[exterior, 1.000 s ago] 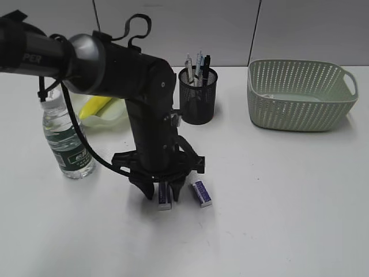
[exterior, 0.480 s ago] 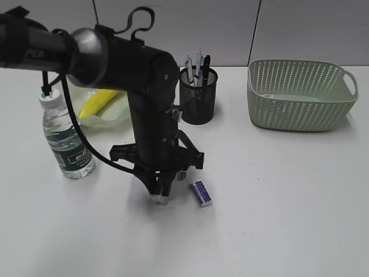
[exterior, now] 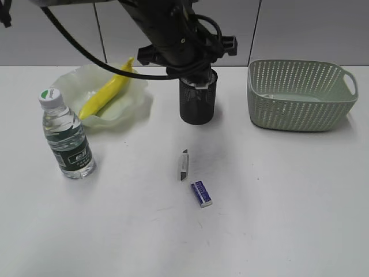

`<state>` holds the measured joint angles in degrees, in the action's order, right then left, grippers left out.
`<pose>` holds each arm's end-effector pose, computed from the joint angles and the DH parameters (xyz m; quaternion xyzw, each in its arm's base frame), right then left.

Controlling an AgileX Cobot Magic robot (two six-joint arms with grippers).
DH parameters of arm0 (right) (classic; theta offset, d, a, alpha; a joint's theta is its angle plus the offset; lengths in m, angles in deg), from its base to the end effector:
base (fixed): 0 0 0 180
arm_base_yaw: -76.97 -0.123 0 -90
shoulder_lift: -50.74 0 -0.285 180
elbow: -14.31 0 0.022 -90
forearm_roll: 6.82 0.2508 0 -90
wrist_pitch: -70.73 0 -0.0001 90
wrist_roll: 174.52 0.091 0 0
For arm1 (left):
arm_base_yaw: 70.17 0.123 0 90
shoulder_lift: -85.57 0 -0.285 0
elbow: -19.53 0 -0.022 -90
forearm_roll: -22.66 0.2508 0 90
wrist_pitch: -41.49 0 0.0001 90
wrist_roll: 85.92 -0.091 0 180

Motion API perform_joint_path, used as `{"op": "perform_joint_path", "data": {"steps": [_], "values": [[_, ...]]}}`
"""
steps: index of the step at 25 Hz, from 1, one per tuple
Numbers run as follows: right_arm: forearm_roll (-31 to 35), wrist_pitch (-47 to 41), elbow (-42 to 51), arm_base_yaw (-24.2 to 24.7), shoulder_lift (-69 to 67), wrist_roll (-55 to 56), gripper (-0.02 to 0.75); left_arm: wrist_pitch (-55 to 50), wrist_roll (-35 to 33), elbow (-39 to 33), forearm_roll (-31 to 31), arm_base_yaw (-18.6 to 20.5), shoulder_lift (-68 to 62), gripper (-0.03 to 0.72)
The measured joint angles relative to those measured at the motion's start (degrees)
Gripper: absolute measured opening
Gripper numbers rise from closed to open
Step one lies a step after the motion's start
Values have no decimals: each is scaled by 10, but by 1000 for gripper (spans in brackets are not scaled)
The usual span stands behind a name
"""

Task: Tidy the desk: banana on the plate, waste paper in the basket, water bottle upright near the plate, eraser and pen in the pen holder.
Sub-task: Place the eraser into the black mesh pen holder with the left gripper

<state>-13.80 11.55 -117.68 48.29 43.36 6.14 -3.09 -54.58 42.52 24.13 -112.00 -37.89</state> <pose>-0.0010 -0.0114 0.2827 -0.2014 0.8153 0.0778 0.5373 0.3437 -0.3054 0.2622 0.0932 0.9492 -0.1699 0.2479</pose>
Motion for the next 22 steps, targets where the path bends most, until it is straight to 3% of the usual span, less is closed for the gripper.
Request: {"op": "perform_joint_path", "data": {"steps": [11, 17, 22], "values": [[0, 1, 0, 0, 0, 0, 423, 228, 0, 2, 25, 32, -75, 177], [0, 1, 0, 0, 0, 0, 423, 288, 0, 2, 130, 33, -97, 177], [0, 1, 0, 0, 0, 0, 423, 299, 0, 2, 148, 33, -114, 177]]}}
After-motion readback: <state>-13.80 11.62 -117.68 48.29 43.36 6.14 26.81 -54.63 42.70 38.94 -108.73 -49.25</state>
